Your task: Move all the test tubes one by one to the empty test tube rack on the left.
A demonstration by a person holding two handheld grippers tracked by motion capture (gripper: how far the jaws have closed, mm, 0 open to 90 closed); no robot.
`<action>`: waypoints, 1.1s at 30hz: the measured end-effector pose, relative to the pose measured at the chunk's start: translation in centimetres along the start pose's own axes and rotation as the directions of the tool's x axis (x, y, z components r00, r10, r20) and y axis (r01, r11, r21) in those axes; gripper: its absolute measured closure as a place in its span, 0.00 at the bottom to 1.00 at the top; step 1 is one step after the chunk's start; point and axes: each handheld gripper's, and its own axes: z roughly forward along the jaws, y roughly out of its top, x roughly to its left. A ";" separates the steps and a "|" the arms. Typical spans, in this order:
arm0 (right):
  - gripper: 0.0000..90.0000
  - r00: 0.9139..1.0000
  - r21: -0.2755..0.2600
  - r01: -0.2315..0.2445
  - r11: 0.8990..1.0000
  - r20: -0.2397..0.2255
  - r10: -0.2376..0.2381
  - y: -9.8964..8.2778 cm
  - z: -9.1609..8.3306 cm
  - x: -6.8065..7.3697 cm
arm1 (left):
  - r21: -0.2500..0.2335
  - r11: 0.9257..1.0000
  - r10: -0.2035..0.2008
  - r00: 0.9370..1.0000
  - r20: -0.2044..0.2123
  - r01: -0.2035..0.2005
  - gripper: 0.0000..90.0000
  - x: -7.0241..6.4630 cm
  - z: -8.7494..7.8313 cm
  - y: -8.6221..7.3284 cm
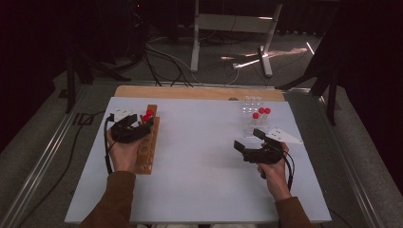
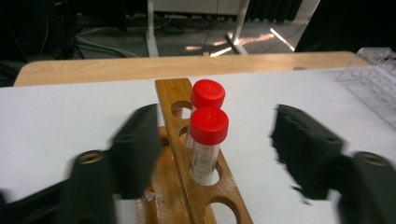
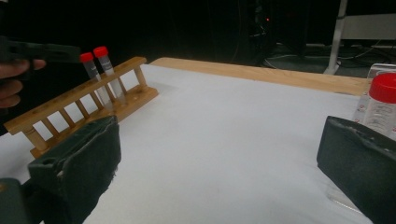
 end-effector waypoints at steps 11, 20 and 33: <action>0.00 1.000 0.003 0.009 1.000 0.007 -0.009 0.0 0.1 0.0 | -0.088 0.994 -0.065 0.996 0.068 0.071 0.19 0.1 -3.7 -1.5; 0.00 1.000 -0.005 -0.001 1.000 0.028 0.001 0.2 -0.3 -0.6 | -0.108 0.993 -0.034 0.995 0.094 0.044 0.01 -0.7 -5.1 -2.5; 0.00 0.993 -0.036 0.040 0.999 0.115 -0.035 2.7 -0.6 -1.7 | -0.165 0.985 -0.031 0.995 0.092 0.046 0.01 -0.9 -6.3 -2.0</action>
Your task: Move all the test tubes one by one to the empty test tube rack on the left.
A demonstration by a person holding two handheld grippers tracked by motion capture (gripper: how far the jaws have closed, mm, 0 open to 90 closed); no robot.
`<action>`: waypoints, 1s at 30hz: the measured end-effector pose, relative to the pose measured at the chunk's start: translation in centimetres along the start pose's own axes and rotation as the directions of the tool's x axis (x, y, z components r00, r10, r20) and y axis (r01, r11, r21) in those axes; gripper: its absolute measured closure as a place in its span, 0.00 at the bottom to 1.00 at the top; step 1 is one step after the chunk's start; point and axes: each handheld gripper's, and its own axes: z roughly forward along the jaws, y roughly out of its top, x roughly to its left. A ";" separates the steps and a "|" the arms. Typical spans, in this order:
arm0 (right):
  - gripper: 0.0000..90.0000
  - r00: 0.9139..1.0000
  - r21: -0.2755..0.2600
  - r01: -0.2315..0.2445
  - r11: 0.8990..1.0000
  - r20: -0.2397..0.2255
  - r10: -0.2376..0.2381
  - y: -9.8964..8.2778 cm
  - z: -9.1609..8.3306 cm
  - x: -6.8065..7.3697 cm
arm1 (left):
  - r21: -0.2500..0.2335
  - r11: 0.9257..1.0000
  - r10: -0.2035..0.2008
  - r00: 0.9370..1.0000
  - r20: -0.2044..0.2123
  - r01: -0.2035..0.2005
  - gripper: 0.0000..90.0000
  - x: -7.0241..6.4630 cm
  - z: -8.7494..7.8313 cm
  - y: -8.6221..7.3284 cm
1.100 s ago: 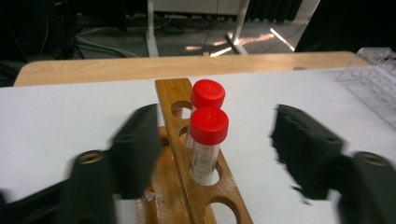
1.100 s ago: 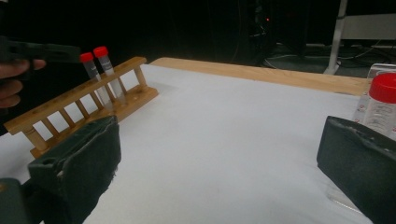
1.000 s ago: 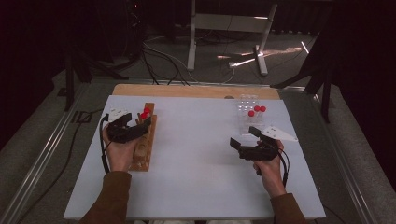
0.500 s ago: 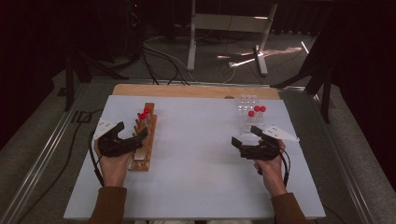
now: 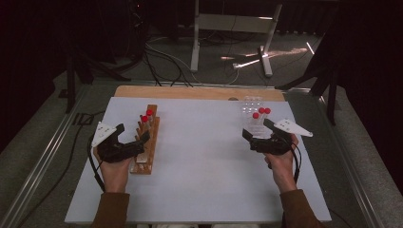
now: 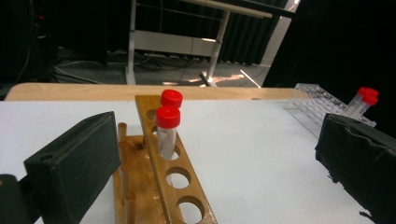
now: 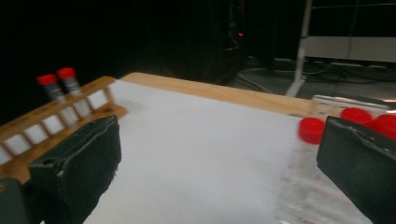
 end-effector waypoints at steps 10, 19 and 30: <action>0.24 0.987 0.016 0.001 1.000 0.163 -0.004 -0.7 2.4 -2.3 | 0.019 1.000 -0.013 0.999 -0.031 0.013 0.01 0.4 -0.1 -0.3; 0.57 0.969 0.089 -0.019 0.996 0.247 -0.004 -2.1 5.0 -3.3 | 0.024 0.999 -0.030 0.998 -0.046 0.032 0.01 0.7 -0.3 -0.3; 0.77 0.950 0.142 0.010 0.990 0.309 -0.054 -2.9 6.6 -3.5 | 0.015 0.998 -0.054 0.998 -0.032 0.054 0.01 0.8 -0.3 -0.2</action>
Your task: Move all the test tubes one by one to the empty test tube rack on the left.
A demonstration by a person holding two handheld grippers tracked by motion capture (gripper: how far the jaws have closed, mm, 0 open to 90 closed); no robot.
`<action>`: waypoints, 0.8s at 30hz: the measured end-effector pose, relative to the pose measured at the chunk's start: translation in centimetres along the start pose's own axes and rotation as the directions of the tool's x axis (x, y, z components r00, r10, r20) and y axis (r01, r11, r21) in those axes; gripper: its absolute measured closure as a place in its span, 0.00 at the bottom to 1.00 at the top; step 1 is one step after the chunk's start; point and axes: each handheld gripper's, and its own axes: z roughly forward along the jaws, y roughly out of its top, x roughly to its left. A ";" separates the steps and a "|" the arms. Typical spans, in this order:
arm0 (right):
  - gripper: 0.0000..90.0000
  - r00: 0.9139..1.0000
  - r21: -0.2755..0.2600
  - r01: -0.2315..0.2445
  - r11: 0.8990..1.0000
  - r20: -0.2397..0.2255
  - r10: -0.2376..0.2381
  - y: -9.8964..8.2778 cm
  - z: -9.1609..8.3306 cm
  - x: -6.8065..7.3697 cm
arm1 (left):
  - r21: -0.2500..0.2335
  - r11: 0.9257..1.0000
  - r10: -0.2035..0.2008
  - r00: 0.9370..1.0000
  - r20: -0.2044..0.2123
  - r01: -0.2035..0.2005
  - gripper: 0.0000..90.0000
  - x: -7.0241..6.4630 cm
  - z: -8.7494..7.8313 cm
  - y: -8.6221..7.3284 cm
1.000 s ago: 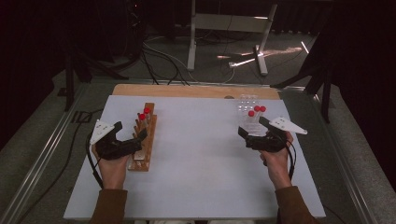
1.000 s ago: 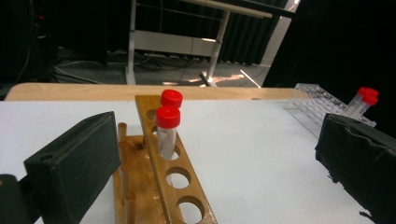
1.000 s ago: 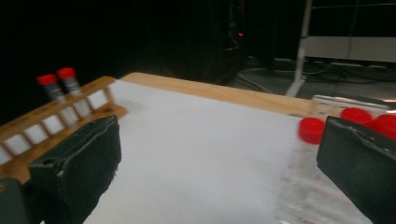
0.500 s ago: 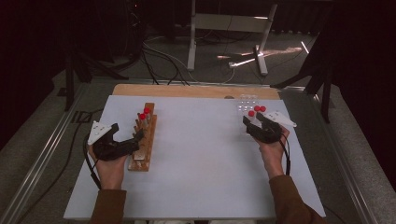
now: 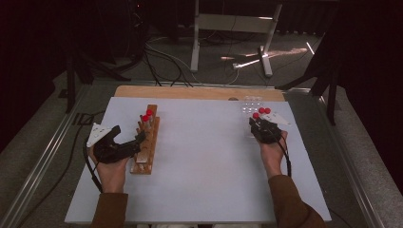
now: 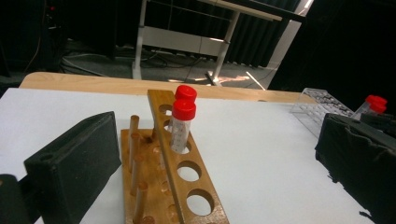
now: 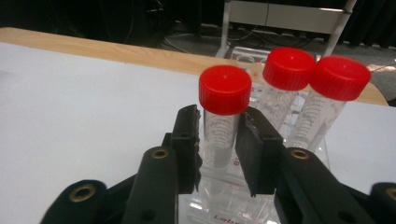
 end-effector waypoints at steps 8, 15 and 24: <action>0.82 1.000 0.001 -0.020 1.000 -0.001 0.020 -0.2 0.4 -0.2 | 0.000 1.000 0.002 1.000 0.001 -0.002 0.01 0.0 0.0 0.0; 0.82 1.000 -0.025 -0.016 1.000 -0.008 0.015 0.2 -0.2 -0.3 | 0.005 1.000 0.004 1.000 0.002 -0.004 0.01 -0.1 0.1 -0.1; 0.82 1.000 -0.090 -0.002 0.996 -0.025 0.000 2.1 -2.0 -0.4 | 0.003 1.000 0.001 1.000 0.001 -0.001 0.01 0.0 0.0 -0.1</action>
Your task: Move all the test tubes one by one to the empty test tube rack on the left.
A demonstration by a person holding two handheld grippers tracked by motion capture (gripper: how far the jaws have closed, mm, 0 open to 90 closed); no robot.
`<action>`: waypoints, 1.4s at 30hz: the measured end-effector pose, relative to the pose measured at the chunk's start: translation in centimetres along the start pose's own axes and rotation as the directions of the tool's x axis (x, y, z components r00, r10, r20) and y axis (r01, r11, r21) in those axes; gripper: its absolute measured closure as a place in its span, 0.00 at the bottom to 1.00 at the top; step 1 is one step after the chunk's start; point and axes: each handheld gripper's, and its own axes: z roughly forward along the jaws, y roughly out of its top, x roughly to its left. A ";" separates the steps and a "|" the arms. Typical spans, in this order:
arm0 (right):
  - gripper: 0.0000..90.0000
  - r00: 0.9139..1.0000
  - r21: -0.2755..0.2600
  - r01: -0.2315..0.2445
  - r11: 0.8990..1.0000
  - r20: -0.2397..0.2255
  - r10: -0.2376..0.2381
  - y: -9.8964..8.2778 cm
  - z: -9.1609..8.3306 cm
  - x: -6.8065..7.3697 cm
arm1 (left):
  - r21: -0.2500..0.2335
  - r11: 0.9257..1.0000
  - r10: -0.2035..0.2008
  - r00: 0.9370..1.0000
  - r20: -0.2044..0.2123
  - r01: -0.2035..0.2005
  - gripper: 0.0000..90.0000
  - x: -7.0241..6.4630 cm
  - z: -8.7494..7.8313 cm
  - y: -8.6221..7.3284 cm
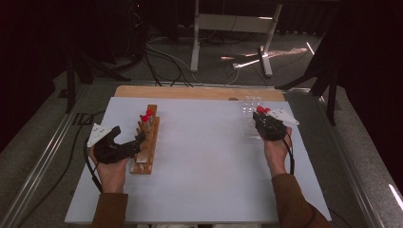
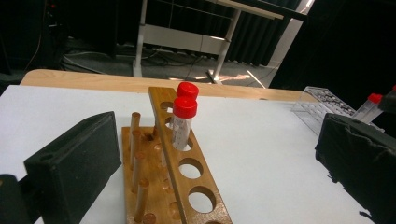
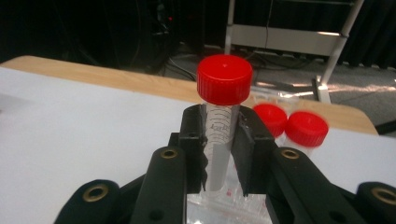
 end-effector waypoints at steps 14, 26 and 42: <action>0.82 0.997 -0.044 0.021 0.999 -0.072 -0.025 1.6 -1.9 0.2 | 0.003 1.000 -0.001 1.000 -0.004 0.001 0.01 0.0 0.0 -0.1; 0.82 0.981 -0.050 0.035 0.998 -0.190 -0.044 0.6 -3.7 1.5 | 0.005 1.000 0.004 1.000 0.001 -0.004 0.01 -0.2 0.1 -0.1; 0.82 0.953 -0.028 0.060 0.998 -0.297 -0.065 -1.6 -5.2 3.2 | 0.020 0.999 0.037 0.999 0.033 -0.037 0.01 -1.5 0.4 0.0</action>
